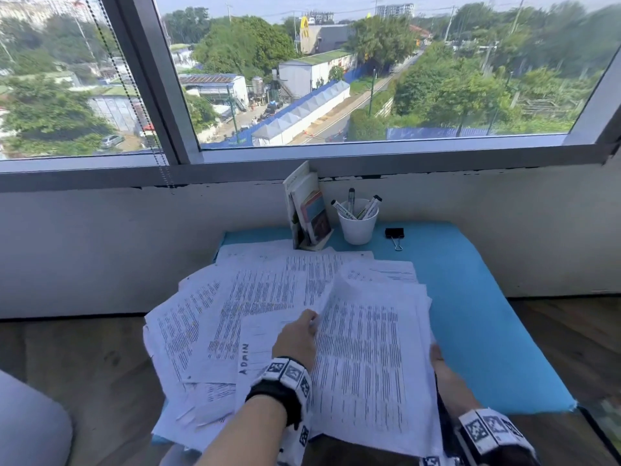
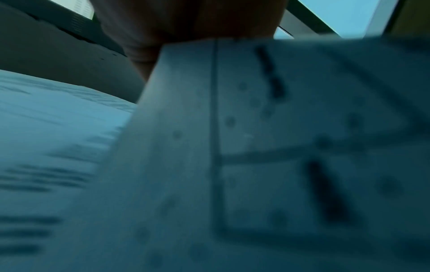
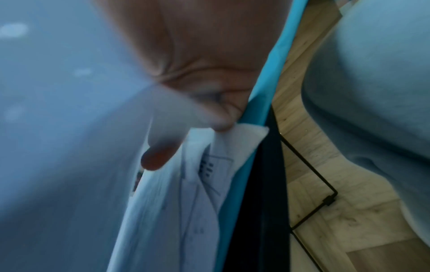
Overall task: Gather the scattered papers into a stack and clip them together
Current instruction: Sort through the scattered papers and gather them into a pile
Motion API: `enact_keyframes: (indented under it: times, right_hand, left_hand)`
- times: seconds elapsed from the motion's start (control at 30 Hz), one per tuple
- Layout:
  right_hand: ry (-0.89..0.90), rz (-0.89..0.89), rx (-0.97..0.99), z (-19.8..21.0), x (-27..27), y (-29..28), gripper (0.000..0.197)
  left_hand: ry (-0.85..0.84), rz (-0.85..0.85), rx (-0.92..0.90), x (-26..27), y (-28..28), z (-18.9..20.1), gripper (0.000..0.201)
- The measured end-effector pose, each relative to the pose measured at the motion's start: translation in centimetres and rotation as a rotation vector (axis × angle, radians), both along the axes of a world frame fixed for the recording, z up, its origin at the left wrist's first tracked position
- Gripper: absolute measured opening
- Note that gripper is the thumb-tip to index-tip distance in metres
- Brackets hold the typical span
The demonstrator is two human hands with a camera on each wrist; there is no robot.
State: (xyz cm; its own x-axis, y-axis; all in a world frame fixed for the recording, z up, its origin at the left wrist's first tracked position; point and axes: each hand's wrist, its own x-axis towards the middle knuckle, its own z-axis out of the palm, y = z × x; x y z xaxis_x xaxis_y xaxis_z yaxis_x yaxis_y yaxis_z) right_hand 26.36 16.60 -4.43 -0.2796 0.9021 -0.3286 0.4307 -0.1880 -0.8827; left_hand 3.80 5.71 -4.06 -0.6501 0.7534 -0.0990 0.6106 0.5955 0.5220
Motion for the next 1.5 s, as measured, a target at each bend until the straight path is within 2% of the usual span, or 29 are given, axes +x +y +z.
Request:
enact_keyframes:
  times: [0.03, 0.1, 0.17, 0.23, 0.27, 0.37, 0.43, 0.5, 0.63, 0.7, 0.77, 0.83, 0.93, 1.0, 1.03, 1.1, 1.2, 1.3, 1.4, 1.47, 1.5]
  right_hand:
    - [0.067, -0.026, 0.101, -0.1, 0.4, 0.3, 0.070]
    - [0.149, 0.036, -0.028, 0.6, 0.5, 0.0, 0.065]
    - [0.038, 0.156, -0.126, -0.8, 0.9, 0.6, 0.060]
    - [-0.056, 0.079, -0.058, -1.8, 1.7, 1.0, 0.025]
    - [-0.084, -0.027, -0.053, -2.6, 2.3, 1.5, 0.016]
    - [-0.123, -0.190, -0.069, -4.1, 3.9, 2.5, 0.018]
    - [-0.124, -0.205, -0.082, -4.6, 4.3, 2.6, 0.015]
    - [-0.123, -0.216, -0.075, -5.1, 4.4, 2.7, 0.011]
    - [-0.128, -0.213, -0.047, -4.9, 4.2, 2.6, 0.020]
    - [-0.121, -0.201, -0.063, -4.9, 4.2, 2.4, 0.013]
    - [-0.085, -0.211, -0.085, -4.4, 4.4, 2.5, 0.010]
    - [-0.052, -0.339, -0.064, -3.1, 5.3, 3.5, 0.023]
    - [-0.052, -0.670, 0.038, 0.1, 9.0, 7.8, 0.043]
    - [-0.144, -0.814, 0.093, 1.7, 12.7, 11.5, 0.051]
    - [-0.214, -0.823, 0.118, 2.1, 14.5, 13.0, 0.052]
    - [-0.377, -0.707, 0.153, 2.4, 17.0, 15.4, 0.045]
    - [-0.554, -0.367, 0.239, 1.9, 18.1, 16.8, 0.030]
    - [-0.549, -0.105, 0.215, 2.1, 16.3, 16.3, 0.020]
    - [-0.561, 0.051, 0.210, 1.7, 13.8, 16.1, 0.009]
    - [-0.615, 0.102, 0.226, 1.0, 12.3, 16.4, 0.011]
    - [-0.633, 0.113, 0.214, 0.6, 11.6, 16.6, 0.013]
  left_hand:
    - [0.017, -0.033, -0.022, 0.7, 0.6, 0.1, 0.019]
    - [0.031, -0.078, -0.036, 1.7, 1.4, 0.0, 0.019]
    - [0.014, -0.067, -0.037, 2.0, 1.8, 0.0, 0.021]
    - [0.029, -0.035, -0.090, 1.7, 2.0, -0.2, 0.034]
    - [0.060, -0.018, -0.157, 1.3, 2.1, -0.3, 0.046]
    - [0.078, 0.071, -0.365, 0.1, 1.9, -0.7, 0.078]
    - [0.071, 0.061, -0.463, -0.4, 2.0, -1.0, 0.085]
    - [0.094, 0.031, -0.504, -0.5, 2.3, -1.1, 0.081]
    - [0.034, 0.076, -0.488, -0.7, 2.8, -0.9, 0.071]
    - [-0.044, 0.104, -0.445, -0.8, 3.0, -0.6, 0.058]
    - [-0.137, 0.120, -0.350, -1.0, 2.9, -0.6, 0.037]
    - [-0.172, 0.117, -0.283, -1.2, 2.7, -0.7, 0.022]
    - [-0.155, 0.122, -0.265, -1.2, 2.1, -1.0, 0.019]
    - [-0.158, 0.133, -0.260, -1.2, 1.6, -1.1, 0.021]
    - [-0.167, 0.138, -0.252, -1.3, 1.4, -1.2, 0.020]
    - [-0.198, 0.152, -0.227, -1.4, 1.3, -1.3, 0.014]
    - [-0.229, 0.189, -0.182, -1.3, 1.2, -1.5, 0.011]
    - [-0.246, 0.235, -0.127, -1.4, 1.1, -2.0, 0.017]
    - [-0.256, 0.265, -0.075, -1.6, 0.8, -2.3, 0.014]
    - [-0.258, 0.263, -0.041, -1.7, 0.5, -2.1, 0.004]
    - [-0.257, 0.252, -0.019, -1.8, 0.5, -2.0, 0.005]
